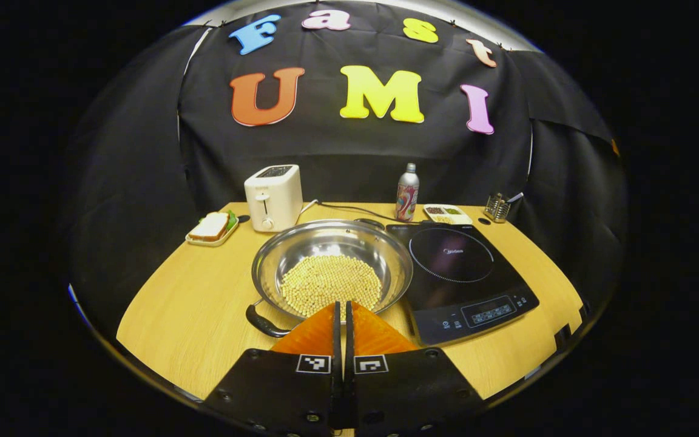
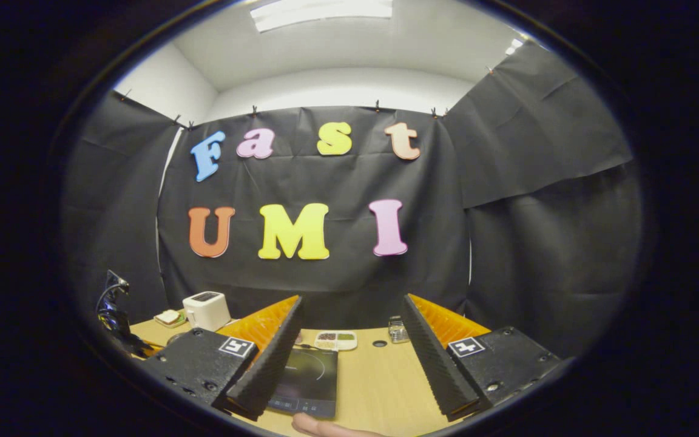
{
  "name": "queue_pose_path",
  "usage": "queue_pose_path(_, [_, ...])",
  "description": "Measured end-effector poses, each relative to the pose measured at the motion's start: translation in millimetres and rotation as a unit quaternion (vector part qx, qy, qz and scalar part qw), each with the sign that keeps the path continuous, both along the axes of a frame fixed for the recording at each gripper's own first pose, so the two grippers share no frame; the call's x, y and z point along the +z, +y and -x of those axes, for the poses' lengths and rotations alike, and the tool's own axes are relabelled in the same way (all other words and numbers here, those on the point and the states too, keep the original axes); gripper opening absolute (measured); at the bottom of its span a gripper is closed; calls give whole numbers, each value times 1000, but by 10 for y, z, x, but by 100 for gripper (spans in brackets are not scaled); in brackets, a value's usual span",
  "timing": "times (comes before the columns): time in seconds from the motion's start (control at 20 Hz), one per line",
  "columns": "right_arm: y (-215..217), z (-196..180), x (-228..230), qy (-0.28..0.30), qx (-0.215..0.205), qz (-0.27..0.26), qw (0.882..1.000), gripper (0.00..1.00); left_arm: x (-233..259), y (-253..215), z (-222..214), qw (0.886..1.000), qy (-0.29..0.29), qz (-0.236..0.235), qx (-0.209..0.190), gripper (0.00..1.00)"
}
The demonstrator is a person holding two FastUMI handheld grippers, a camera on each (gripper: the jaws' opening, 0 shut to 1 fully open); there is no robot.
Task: First push the handle of the pot to place it horizontally, then grasp the pot with both hands and set it on the induction cooktop.
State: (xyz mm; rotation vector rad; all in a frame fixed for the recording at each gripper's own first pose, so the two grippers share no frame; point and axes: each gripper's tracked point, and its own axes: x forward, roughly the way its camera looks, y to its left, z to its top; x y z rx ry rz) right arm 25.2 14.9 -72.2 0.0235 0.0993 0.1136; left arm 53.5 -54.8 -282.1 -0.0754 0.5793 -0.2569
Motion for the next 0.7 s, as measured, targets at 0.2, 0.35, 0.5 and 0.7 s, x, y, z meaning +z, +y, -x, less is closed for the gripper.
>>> queue_pose_path(0.2, [48,-44,-116,13,6,4,1000,99,-295,9,5,999,45,11,-6,0])
queue_pose_path(0.35, [78,-73,-184,19,10,12,1000,99,-473,11,6,997,73,20,-6,0])
queue_pose_path(0.5, [90,-85,-241,23,11,14,1000,99,-612,60,-9,996,93,13,-11,0])
queue_pose_path(0.7, [42,-68,-302,25,1,1,1000,99,-733,175,-81,994,106,13,9,0])
